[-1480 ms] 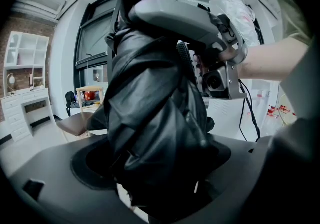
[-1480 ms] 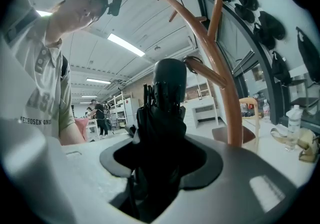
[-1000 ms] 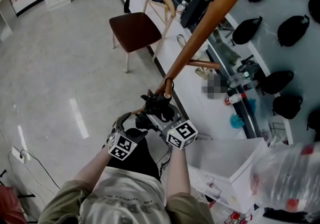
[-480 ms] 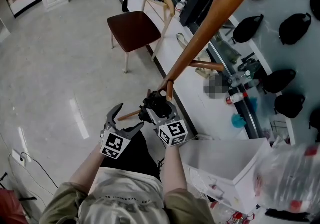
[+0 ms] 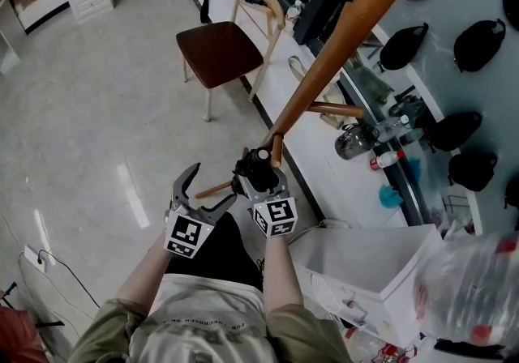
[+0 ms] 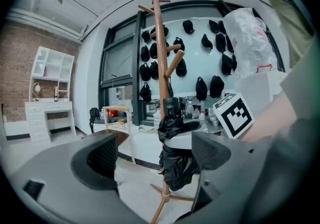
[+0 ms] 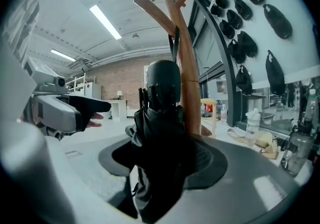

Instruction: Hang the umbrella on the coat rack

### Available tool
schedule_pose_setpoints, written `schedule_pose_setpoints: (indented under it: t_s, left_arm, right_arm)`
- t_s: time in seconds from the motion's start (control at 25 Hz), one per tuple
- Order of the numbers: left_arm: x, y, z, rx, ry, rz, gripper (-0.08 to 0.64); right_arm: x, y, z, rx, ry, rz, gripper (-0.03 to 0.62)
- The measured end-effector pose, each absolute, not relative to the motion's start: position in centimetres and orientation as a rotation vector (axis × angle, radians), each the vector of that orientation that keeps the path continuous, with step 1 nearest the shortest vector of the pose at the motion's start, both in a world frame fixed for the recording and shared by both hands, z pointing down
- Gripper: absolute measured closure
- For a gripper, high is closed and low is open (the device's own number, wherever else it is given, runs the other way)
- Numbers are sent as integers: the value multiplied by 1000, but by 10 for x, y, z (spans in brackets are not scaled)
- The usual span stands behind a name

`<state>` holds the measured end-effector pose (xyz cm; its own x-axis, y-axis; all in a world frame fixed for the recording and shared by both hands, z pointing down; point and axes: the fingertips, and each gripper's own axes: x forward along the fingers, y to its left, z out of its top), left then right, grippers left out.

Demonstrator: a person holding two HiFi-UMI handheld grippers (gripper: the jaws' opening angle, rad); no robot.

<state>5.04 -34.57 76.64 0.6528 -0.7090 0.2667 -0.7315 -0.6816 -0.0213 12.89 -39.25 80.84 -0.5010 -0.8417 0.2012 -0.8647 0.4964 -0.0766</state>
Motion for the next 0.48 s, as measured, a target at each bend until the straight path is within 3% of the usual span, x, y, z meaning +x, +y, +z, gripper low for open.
schedule_pose_setpoints:
  t_s: [0.08, 0.24, 0.48]
  left_arm:
    - [52, -346, 760, 2776, -1210, 379, 115]
    - [54, -347, 747, 2778, -1214, 372, 115]
    - [56, -346, 726, 2785, -1214, 368, 115]
  right_arm:
    - [127, -392, 810, 1493, -2571, 250, 343]
    - [125, -389, 811, 1515, -2530, 268, 250]
    - [133, -386, 797, 1563, -2542, 305, 230]
